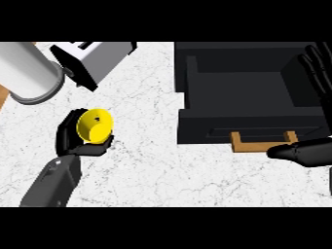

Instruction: Pick up the cup, place it into the drawer and close the drawer

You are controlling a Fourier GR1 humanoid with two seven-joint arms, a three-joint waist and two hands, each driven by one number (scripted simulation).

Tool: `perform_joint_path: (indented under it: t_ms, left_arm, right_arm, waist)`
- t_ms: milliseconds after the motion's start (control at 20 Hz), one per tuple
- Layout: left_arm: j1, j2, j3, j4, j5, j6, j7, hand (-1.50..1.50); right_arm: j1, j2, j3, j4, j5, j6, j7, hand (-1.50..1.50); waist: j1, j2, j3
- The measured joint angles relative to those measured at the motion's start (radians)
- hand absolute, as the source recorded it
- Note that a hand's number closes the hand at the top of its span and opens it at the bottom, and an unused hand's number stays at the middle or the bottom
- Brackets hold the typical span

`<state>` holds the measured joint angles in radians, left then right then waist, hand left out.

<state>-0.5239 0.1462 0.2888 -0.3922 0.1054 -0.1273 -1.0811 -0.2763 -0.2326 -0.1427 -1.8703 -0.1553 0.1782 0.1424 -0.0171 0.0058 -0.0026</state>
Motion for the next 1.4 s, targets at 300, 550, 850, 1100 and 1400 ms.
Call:
perform_joint_path:
  t_ms: [300,550,850,1100,1400]
  left_arm:
    - [-0.098,-0.047,-0.053,-0.139,-0.005,-0.004,0.095,1.5]
    - [-0.16,-0.091,-0.112,-0.303,-0.008,0.016,0.243,1.5]
    - [-0.28,-0.133,-0.197,-0.455,0.011,0.125,0.474,1.5]
    - [-0.421,-0.142,-0.255,-0.48,0.027,0.243,0.63,1.5]
    - [-0.62,-0.145,-0.316,-0.338,0.059,0.375,0.757,1.5]
  right_arm:
    - [0.0,0.004,0.006,0.024,0.022,-0.003,-0.011,-1.5]
    - [0.024,0.006,0.002,0.012,0.03,-0.004,-0.021,-1.5]
    - [0.012,0.005,-0.003,0.032,0.031,0.0,-0.033,-1.5]
    - [0.008,0.005,-0.001,0.018,0.04,-0.007,-0.021,-1.5]
    - [-0.004,0.004,-0.011,0.054,0.038,0.004,-0.06,-1.5]
  waist:
    - [0.019,-0.009,0.003]
    - [0.024,-0.013,0.003]
    - [0.02,-0.011,0.003]
    - [0.008,-0.008,0.003]
    - [-0.014,-0.001,0.003]
